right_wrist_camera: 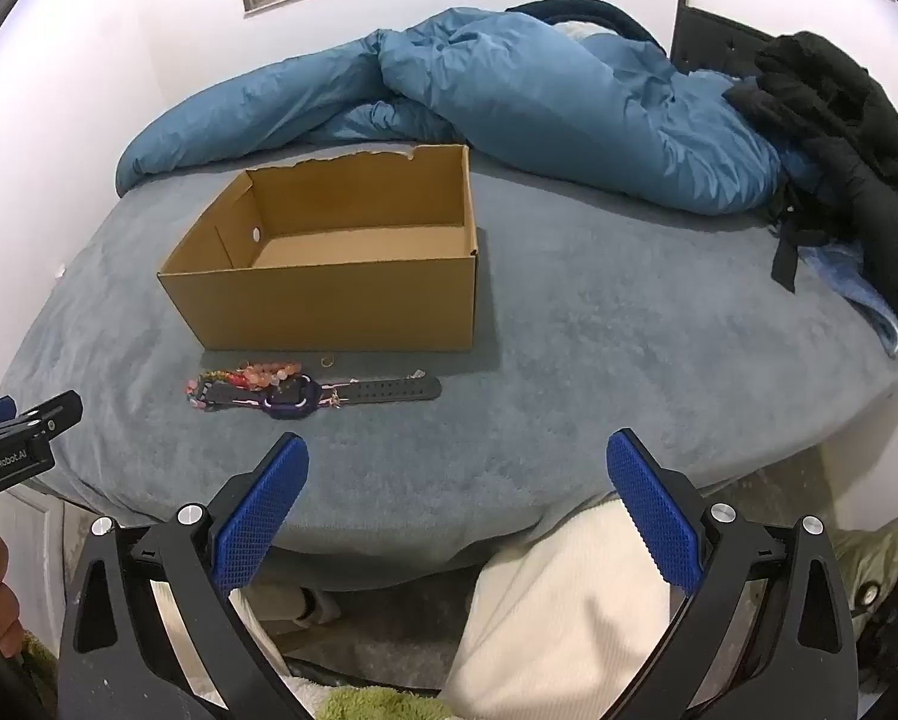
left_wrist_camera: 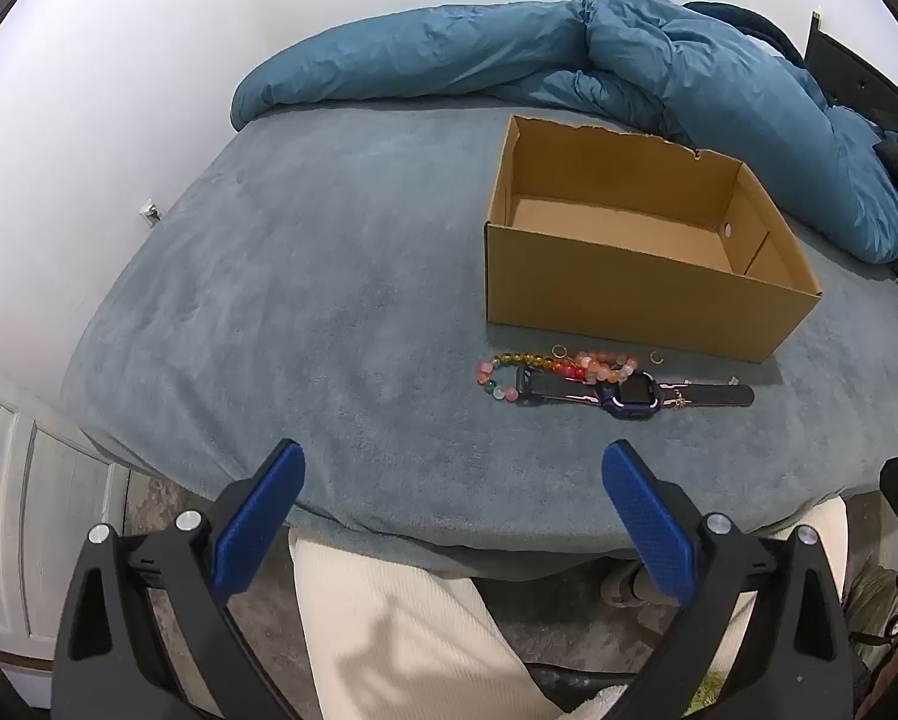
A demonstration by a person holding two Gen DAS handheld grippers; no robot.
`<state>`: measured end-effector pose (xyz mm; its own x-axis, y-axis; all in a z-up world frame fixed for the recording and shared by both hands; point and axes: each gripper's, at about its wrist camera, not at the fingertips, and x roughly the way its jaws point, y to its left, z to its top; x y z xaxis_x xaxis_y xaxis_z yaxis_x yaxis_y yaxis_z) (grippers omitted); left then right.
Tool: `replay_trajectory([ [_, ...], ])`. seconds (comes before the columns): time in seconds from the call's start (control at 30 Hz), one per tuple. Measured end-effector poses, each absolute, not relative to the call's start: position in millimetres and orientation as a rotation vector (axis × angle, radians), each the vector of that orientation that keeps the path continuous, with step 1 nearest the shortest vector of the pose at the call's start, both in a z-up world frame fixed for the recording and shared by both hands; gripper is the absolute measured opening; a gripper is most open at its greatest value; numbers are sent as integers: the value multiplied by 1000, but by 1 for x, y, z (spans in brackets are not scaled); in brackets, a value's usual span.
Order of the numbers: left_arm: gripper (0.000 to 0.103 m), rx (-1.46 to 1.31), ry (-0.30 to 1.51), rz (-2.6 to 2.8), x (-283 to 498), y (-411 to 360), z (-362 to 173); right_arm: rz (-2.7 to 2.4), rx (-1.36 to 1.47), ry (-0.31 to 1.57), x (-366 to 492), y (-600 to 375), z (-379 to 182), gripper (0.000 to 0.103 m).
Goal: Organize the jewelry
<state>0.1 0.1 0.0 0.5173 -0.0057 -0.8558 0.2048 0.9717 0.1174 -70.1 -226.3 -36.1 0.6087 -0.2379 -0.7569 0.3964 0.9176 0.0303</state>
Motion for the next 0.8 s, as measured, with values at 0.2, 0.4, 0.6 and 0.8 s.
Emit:
replay_trajectory([
  [0.2, 97, 215, 1022, -127, 1, 1, 0, -367, 208, 842, -69, -227, -36, 96],
  [0.4, 97, 217, 1018, -124, 0, 0, 0, -369, 204, 838, -69, -226, -38, 96],
  [0.6, 97, 219, 1016, -124, 0, 0, 0, -369, 203, 836, -68, -226, -37, 96],
  [0.8, 97, 219, 1015, -123, 0, 0, 0, -369, 202, 835, -67, -228, -39, 96],
])
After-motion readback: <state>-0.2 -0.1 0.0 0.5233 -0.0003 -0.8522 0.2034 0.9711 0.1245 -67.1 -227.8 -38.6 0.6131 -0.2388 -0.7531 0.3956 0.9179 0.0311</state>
